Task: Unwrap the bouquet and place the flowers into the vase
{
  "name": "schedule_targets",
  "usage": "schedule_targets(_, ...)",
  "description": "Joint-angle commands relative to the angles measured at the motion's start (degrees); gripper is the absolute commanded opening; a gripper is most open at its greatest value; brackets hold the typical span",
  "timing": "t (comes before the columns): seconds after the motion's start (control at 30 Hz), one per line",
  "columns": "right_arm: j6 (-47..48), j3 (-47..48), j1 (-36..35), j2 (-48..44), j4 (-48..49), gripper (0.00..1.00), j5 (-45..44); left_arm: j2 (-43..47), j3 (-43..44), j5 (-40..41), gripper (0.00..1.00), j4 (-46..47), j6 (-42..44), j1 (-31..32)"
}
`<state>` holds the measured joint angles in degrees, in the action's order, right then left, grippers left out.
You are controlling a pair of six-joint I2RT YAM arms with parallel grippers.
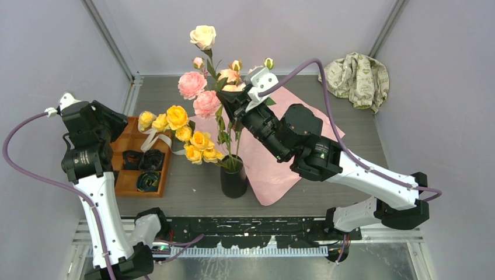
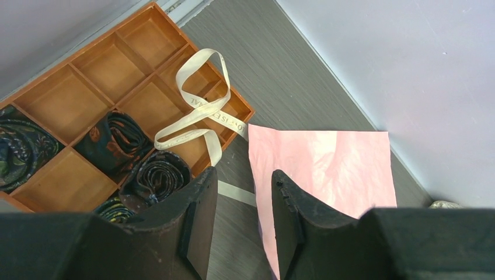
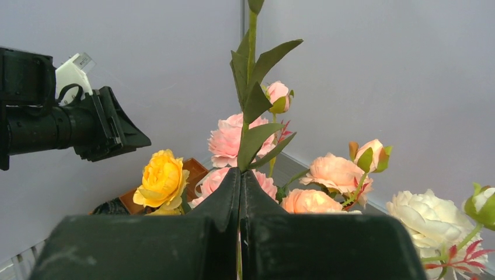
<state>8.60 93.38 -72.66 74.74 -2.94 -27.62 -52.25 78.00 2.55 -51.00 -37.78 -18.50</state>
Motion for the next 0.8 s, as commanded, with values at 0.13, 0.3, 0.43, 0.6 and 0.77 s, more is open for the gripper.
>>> schedule_targets(0.13,3.9,-2.2,-0.1,-0.3,10.2,0.01,0.6,1.1,1.3,0.9,0.40,1.2,1.7,-0.3)
schedule_targets(0.3,4.7,-3.8,-0.1,-0.7,12.6,0.01,0.6,1.3,1.4,1.3,0.41,1.0,2.0,-0.3)
schedule_targets(0.43,5.2,-5.8,-0.1,-0.9,15.2,0.01,0.5,1.3,1.6,1.5,0.40,0.9,2.1,-0.2)
schedule_targets(0.6,5.8,-7.5,-0.1,-0.8,18.7,0.01,0.4,1.2,1.7,1.8,0.40,0.6,2.6,-0.3)
schedule_targets(0.77,6.0,-8.7,-0.1,-0.4,20.7,0.01,0.2,1.4,1.8,2.7,0.40,0.5,3.0,-0.3)
